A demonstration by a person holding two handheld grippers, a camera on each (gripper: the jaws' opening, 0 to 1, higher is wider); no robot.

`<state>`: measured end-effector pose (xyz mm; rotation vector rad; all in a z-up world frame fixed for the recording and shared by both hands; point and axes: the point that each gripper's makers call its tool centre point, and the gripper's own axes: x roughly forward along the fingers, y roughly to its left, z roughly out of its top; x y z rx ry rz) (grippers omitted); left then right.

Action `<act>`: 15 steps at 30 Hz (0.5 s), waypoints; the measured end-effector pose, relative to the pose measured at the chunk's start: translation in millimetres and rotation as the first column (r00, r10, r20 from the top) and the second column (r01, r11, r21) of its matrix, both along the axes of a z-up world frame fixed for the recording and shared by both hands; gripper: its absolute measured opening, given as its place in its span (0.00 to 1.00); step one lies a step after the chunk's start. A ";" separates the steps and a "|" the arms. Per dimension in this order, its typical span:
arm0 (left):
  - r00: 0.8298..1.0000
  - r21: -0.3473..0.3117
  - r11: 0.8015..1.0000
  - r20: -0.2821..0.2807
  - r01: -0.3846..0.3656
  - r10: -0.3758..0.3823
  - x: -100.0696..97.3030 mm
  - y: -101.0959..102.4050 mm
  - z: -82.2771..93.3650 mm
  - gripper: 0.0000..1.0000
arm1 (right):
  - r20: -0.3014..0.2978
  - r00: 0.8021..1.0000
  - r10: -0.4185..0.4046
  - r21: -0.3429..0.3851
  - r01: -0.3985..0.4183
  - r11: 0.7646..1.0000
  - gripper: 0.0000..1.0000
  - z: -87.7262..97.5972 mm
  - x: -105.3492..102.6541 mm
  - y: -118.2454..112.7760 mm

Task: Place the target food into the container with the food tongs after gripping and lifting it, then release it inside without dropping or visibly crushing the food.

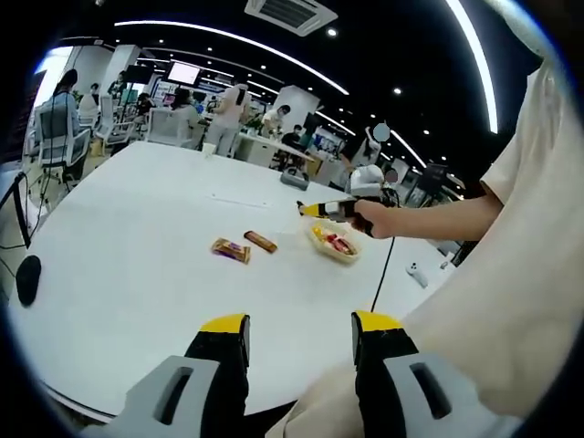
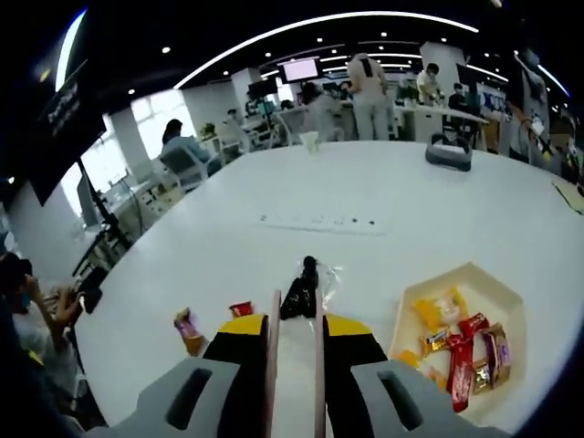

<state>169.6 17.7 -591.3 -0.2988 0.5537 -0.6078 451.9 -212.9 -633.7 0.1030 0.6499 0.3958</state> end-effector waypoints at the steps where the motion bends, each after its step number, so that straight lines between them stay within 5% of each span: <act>1: 1.000 -0.003 1.000 0.001 0.004 -0.004 0.1 -1.0 0.6 0.44 | 0.002 1.000 0.000 0.001 0.000 1.000 0.22 1.4 0.1 0.0; 15: 0.999 -0.007 0.999 0.008 0.037 -0.037 1.3 1.0 1.4 0.45 | 0.067 0.997 -0.038 -0.004 0.038 0.999 0.22 25.3 5.7 -13.4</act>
